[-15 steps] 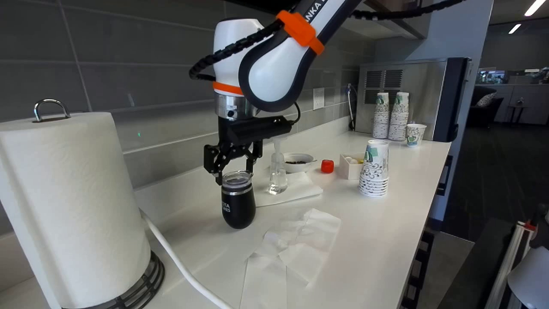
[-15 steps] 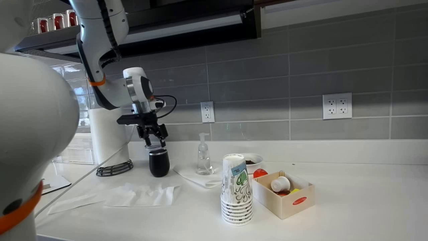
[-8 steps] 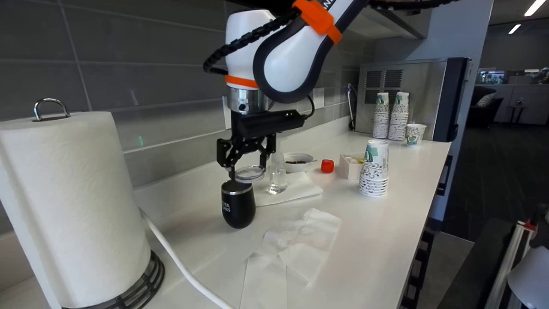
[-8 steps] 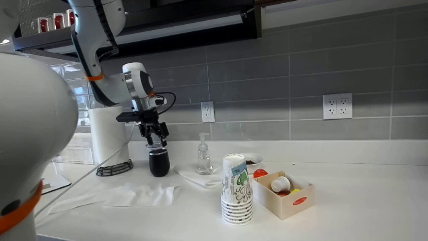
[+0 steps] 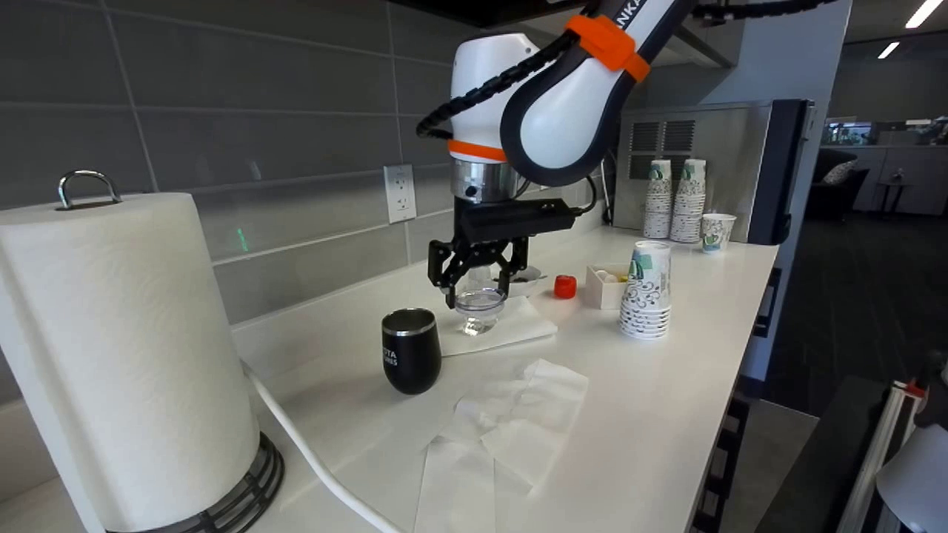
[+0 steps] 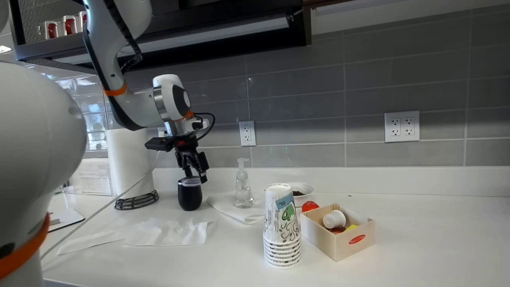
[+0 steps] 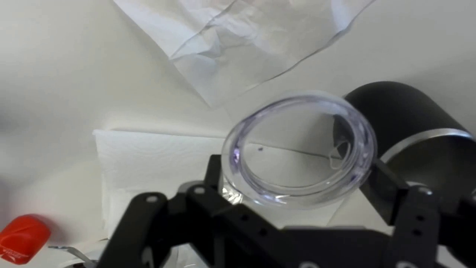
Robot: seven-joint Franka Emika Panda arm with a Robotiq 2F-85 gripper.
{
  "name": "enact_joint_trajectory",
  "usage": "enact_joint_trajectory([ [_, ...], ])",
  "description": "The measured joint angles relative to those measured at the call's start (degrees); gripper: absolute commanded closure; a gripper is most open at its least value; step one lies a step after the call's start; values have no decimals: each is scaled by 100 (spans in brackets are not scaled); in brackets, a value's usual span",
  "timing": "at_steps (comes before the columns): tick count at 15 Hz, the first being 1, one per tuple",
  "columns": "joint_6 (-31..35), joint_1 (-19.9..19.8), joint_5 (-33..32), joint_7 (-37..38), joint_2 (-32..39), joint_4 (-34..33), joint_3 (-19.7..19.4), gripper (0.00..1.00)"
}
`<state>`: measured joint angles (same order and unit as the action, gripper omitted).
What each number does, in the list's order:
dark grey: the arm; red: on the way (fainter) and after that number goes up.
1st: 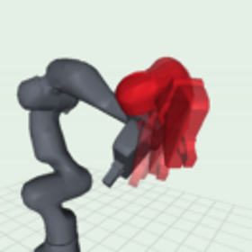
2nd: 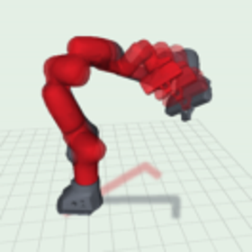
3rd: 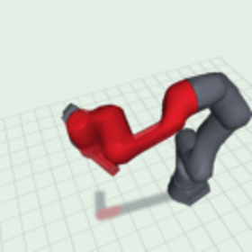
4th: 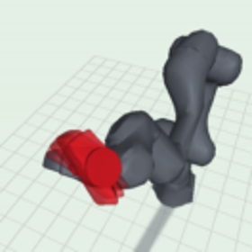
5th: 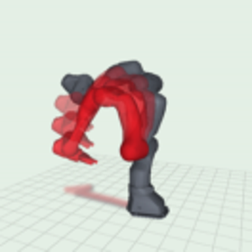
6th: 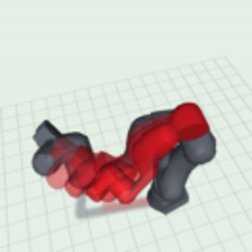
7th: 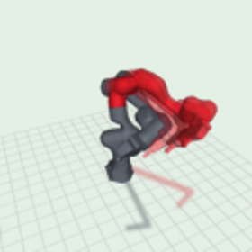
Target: Remove the lid from the black cup and put it on the table
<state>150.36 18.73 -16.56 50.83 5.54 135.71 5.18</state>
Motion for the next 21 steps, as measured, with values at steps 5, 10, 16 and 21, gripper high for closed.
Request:
enact_joint_trajectory([
  [5,587,-251,-18,199,122,218,-26,34],
  [10,1120,-270,-116,332,544,210,-178,34],
  [16,1564,-164,-175,400,1203,-2,-298,34],
  [21,1594,-54,-175,400,1626,-269,-412,0],
])
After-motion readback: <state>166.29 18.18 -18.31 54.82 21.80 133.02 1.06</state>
